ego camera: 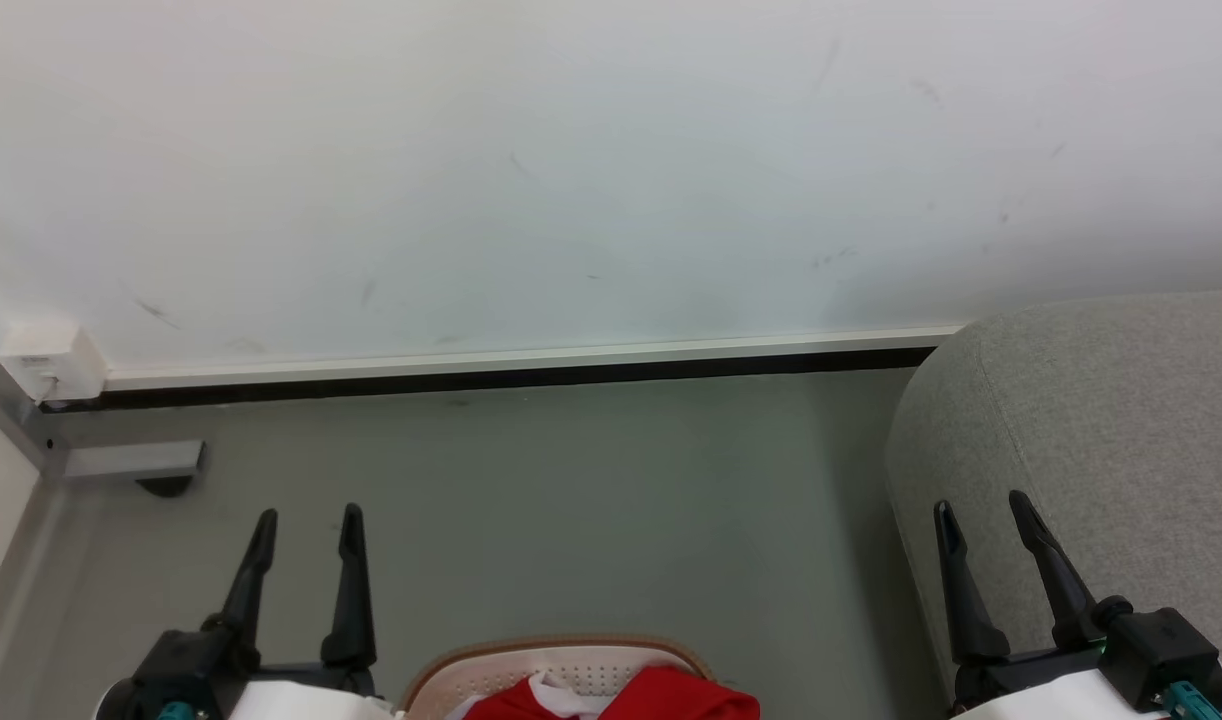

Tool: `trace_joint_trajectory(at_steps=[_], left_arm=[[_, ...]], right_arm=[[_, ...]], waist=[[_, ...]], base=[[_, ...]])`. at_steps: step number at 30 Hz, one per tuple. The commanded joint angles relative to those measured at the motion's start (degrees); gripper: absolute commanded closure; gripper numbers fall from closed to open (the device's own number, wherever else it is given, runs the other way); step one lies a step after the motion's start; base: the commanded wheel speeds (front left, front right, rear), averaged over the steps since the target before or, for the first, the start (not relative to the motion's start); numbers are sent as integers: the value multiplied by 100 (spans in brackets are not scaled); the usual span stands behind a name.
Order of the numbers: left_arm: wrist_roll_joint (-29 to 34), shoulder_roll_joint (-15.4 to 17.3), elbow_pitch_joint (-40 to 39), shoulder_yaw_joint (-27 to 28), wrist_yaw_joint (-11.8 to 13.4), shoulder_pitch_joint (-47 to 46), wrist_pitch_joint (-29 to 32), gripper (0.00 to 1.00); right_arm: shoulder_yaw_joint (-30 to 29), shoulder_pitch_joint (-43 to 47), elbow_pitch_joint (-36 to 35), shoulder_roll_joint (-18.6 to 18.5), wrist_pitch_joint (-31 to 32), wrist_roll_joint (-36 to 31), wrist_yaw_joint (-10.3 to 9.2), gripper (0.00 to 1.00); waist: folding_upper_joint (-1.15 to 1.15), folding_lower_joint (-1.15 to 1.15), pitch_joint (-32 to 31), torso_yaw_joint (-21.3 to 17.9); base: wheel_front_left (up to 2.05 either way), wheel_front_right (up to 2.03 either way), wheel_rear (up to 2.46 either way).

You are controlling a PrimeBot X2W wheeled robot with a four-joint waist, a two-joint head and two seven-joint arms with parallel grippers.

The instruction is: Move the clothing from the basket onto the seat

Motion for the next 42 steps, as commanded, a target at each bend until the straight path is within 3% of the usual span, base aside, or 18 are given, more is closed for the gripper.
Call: trace_joint_trajectory(at_steps=[1,21,36,42], left_arm=[[41,42,11,15,14,22,-16,0],[-41,41,25,23,37,46,-15,0],[-10,76,615,-67,-177,-391,-12,0],[146,392,1480,-245,-343,-805,46,0]], right_arm=[[-6,-25,7,-26,-1,-15,-12,0],[12,-31,-13,-26,-1,84,-12,0],[-150,-373,-286,-23,-1,104,-12,0],[-272,-553,-460,-24,-1,125,-12,0]], waist=[[0,0,2,-1],[0,0,69,-40],[0,0,1028,-864],[0,0,1573,-1225]], base=[[0,0,0],[0,0,0],[0,0,0],[0,0,0]])
